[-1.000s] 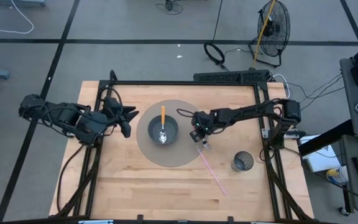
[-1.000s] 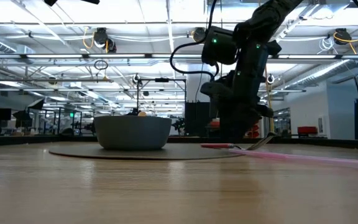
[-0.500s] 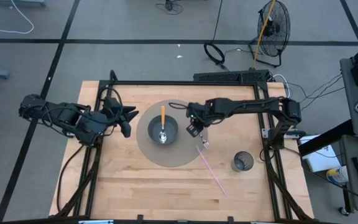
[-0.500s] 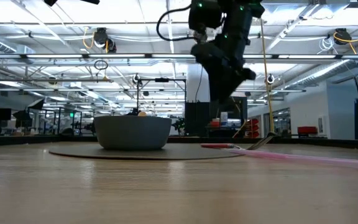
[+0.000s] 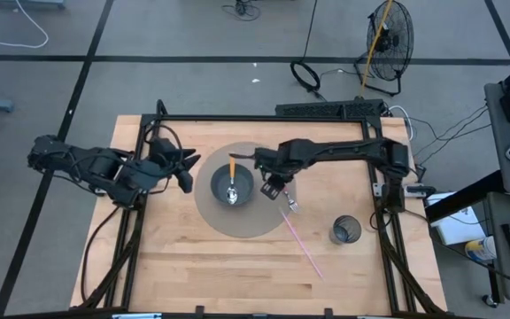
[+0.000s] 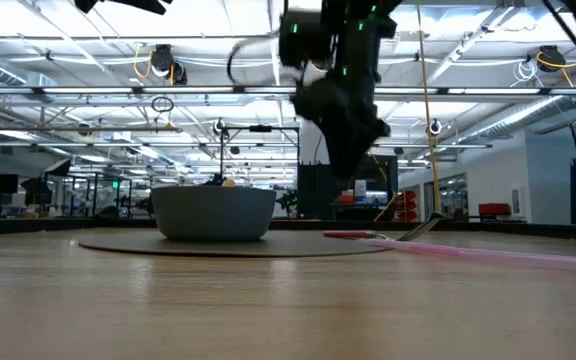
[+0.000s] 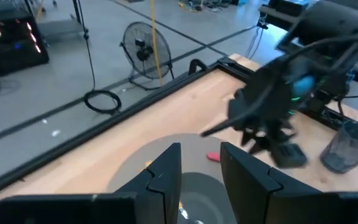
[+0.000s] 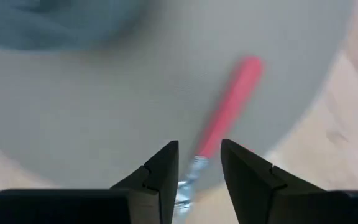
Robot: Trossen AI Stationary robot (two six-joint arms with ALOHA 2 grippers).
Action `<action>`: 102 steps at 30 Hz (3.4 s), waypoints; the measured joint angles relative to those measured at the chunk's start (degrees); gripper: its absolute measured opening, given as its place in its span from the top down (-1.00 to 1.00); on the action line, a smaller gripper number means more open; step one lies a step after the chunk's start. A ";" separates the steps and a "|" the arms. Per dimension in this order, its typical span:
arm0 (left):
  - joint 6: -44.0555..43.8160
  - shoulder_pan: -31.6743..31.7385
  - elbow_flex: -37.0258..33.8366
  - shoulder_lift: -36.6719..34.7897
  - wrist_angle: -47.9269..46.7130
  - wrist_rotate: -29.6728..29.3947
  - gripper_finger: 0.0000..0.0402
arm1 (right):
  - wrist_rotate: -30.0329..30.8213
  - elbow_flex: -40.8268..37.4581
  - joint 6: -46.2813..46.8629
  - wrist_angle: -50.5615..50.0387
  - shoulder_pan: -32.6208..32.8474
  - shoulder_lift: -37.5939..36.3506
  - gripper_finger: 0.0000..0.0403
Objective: Pick & Place Utensil
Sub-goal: Put the pink fork into the gray bowl
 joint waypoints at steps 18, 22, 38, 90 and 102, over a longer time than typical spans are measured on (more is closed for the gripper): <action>-1.91 -1.45 0.00 3.99 -0.09 2.79 0.41 | -0.33 -10.13 4.90 5.21 1.56 -0.10 0.28; -1.79 -1.29 0.00 3.99 -0.07 2.37 0.41 | -0.22 -11.65 6.55 7.07 2.19 -0.10 0.17; -1.48 -1.29 0.00 3.99 -0.09 2.33 0.41 | -1.72 -17.56 9.65 13.70 3.10 -0.10 0.15; -1.51 -1.29 0.00 3.97 -0.08 2.33 0.41 | 3.29 -20.55 9.37 18.34 3.36 -10.79 0.92; 3.21 -1.31 0.00 3.97 5.55 3.30 0.41 | 6.79 -20.35 7.41 26.56 3.43 -24.70 0.92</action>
